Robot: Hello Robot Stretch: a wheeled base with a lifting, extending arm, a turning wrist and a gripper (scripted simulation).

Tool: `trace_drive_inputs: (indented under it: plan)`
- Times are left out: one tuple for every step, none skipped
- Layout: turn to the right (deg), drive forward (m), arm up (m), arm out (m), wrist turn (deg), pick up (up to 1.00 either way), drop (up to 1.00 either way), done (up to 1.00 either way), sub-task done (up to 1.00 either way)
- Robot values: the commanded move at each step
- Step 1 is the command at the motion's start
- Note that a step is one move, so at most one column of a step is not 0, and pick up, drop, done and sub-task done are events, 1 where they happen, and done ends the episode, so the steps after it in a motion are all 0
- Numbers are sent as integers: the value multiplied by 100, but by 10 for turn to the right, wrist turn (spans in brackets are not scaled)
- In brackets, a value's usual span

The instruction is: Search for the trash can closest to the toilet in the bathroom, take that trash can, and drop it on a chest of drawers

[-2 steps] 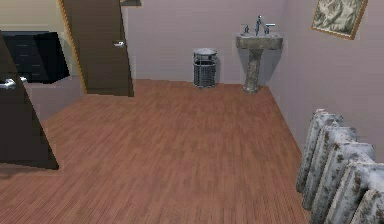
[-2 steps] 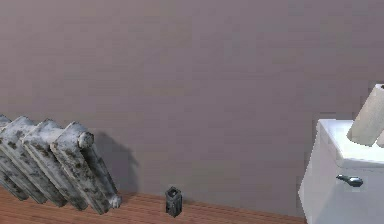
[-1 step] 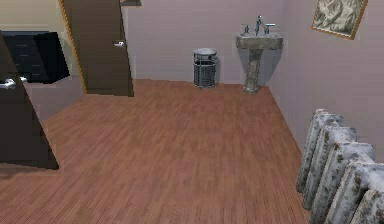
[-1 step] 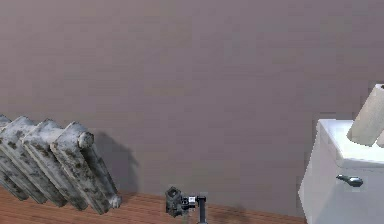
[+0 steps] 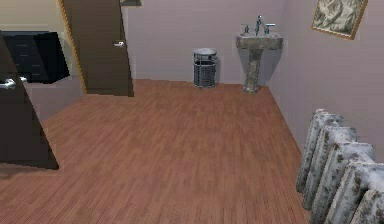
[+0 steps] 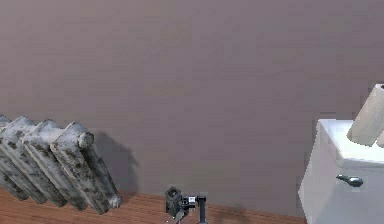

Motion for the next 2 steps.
trace_drive_inputs:
  plan:
    - [0, 0, 0, 0, 450, 0, 0, 0, 0]
    - [0, 0, 0, 0, 450, 0, 0, 0, 0]
